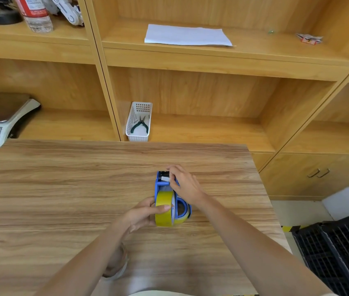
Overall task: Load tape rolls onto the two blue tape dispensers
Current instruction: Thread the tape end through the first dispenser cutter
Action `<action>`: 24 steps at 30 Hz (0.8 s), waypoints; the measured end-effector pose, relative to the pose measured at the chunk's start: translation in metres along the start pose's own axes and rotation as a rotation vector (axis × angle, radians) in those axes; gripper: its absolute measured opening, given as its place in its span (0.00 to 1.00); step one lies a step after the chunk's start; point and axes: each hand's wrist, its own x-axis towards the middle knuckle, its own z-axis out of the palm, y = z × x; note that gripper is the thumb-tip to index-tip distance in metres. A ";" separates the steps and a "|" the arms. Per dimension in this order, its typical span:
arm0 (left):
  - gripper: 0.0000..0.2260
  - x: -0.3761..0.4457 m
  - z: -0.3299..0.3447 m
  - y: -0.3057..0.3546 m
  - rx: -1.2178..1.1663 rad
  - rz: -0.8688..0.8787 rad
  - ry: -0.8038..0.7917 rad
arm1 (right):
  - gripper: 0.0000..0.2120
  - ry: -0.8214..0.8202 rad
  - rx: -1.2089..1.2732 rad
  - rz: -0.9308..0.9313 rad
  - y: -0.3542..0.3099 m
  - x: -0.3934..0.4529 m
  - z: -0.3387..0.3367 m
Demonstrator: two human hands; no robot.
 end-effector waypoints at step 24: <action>0.32 0.004 0.005 -0.006 0.187 -0.034 -0.085 | 0.06 0.107 -0.149 0.260 0.011 0.004 -0.012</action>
